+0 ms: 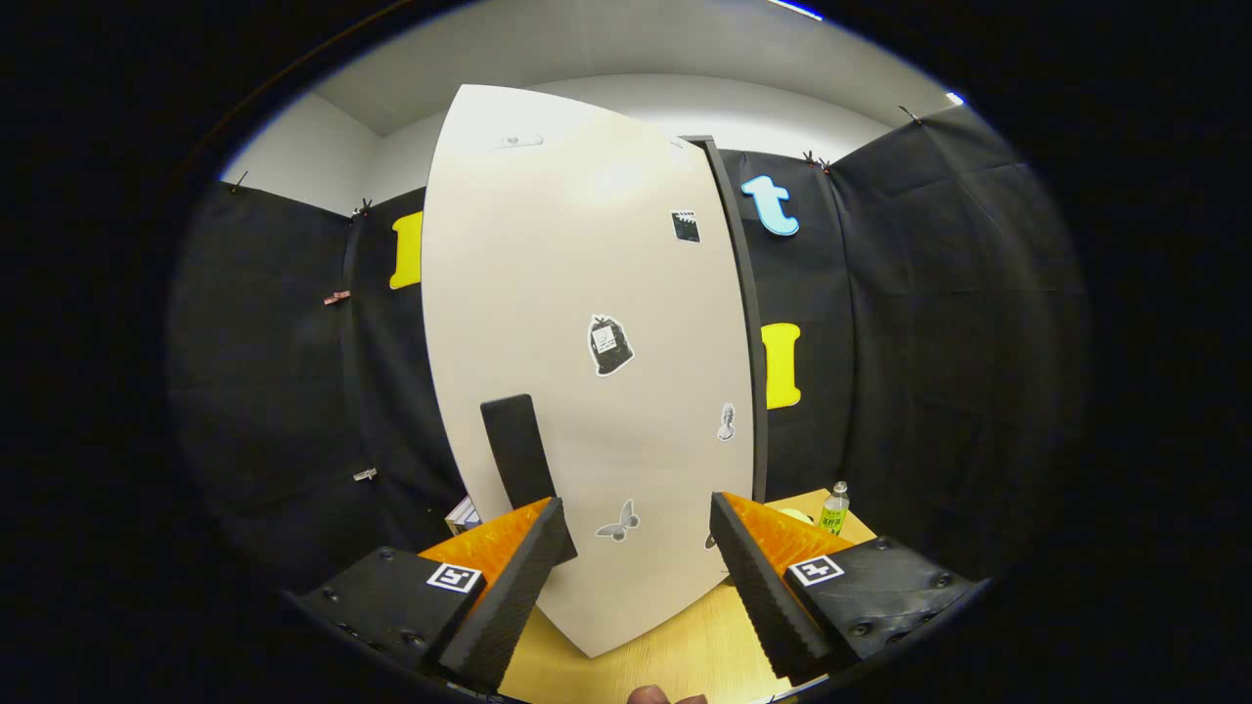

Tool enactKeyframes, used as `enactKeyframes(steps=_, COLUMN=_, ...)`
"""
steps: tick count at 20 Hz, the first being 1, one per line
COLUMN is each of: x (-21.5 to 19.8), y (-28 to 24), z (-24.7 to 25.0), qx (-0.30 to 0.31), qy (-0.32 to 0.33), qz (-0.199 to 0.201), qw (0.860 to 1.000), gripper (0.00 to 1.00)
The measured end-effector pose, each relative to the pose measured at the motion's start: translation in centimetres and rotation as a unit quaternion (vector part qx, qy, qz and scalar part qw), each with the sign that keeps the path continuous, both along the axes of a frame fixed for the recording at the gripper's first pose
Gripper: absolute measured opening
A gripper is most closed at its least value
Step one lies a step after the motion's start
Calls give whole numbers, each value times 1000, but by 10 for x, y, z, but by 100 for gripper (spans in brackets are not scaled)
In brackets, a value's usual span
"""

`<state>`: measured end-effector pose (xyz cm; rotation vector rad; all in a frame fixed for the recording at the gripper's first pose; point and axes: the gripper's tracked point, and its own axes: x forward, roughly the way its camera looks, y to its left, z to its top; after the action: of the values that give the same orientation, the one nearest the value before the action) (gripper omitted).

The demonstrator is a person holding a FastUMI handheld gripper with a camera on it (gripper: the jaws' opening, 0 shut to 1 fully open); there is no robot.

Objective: Open the shoe cabinet door, grab the shoes and put them into the shoe cabinet, then close the shoe cabinet door.

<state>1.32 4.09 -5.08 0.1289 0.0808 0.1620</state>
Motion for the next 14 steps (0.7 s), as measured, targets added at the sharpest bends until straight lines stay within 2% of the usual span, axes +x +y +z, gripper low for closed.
enactKeyframes(steps=5, x=1, y=-8, z=3, qx=-1, qy=-7, qz=-21, qw=1000, gripper=98)
enactKeyframes(steps=14, x=1, y=-7, z=2, qx=-14, qy=-9, qz=-19, qw=1000, gripper=98)
